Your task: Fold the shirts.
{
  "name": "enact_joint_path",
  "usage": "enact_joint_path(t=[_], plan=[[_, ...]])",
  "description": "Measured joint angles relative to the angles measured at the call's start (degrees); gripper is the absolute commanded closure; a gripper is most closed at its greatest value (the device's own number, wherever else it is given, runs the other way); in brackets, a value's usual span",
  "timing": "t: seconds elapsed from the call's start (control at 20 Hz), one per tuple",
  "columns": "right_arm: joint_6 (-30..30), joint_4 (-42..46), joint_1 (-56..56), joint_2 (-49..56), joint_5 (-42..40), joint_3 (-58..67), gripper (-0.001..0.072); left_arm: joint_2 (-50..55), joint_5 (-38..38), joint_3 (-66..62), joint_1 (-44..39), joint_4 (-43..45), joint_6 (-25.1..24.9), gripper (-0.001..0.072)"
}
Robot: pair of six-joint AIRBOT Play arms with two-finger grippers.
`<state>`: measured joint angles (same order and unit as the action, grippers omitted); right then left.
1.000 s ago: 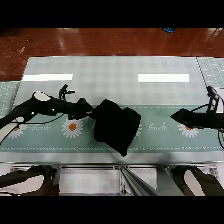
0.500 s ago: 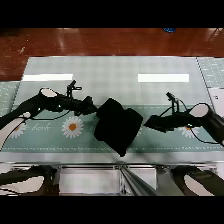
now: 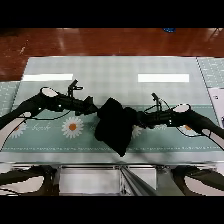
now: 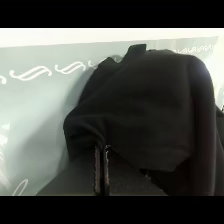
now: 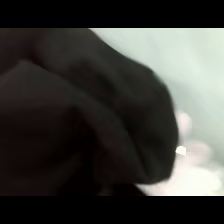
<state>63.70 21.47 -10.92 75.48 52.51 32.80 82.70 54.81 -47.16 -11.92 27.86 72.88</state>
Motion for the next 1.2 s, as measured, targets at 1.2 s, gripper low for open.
enact_joint_path(t=[1.2], plan=[[19.28, 48.65, 9.88, -25.44, 24.61, 83.89, 0.0695, -39.34, 2.95, -51.1, 33.64, 4.31, 2.6, 0.0683]])
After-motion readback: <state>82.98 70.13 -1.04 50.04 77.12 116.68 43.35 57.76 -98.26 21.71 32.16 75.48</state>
